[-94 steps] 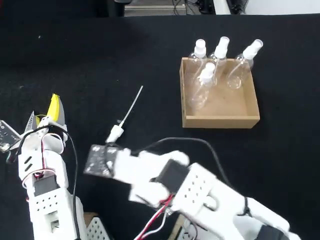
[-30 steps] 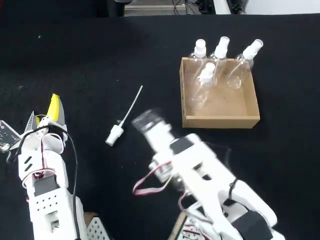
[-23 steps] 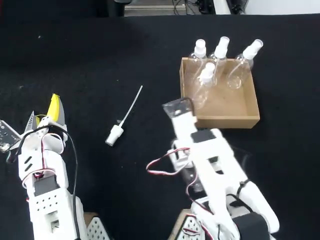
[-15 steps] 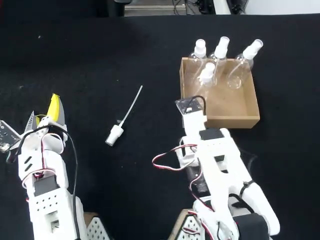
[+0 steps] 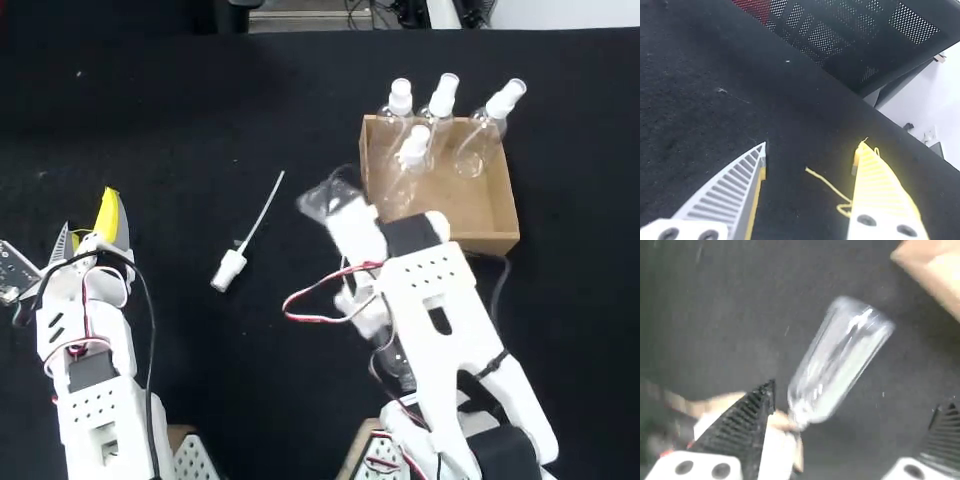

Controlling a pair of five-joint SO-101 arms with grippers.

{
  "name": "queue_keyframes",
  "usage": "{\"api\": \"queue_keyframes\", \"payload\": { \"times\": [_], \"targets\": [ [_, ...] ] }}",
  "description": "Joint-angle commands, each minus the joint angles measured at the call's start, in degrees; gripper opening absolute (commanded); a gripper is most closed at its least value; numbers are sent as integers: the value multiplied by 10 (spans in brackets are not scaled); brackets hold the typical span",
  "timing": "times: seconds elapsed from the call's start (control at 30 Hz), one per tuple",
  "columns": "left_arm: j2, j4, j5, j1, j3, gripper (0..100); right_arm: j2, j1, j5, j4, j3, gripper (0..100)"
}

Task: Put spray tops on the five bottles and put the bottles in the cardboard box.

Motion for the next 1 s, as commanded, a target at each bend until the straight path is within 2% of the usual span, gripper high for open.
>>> {"api": "queue_keyframes", "payload": {
  "times": [0.0, 0.1, 0.2, 0.43, 0.57, 0.7, 0.83, 0.97],
  "targets": [
    [-11, -12, 5, -5, -37, 270, -2, 64, 296, 37, -16, 421],
    [-11, -12, 5, -5, -35, 270, -3, 141, 494, 18, -3, 421],
    [-11, -12, 5, -4, -35, 270, -3, 193, 577, -15, 5, 420],
    [-11, -12, 5, -4, -36, 270, -42, 218, 642, -108, 105, 420],
    [-11, -12, 5, -4, -36, 270, -151, 217, 647, -157, 180, 423],
    [-11, -12, 3, -4, -38, 270, -278, 217, 688, -206, 277, 421],
    [-11, -12, 3, -4, -38, 270, -368, 221, 698, -219, 349, 421],
    [-11, -12, 3, -4, -38, 270, -391, 217, 699, -215, 372, 420]
  ]
}}
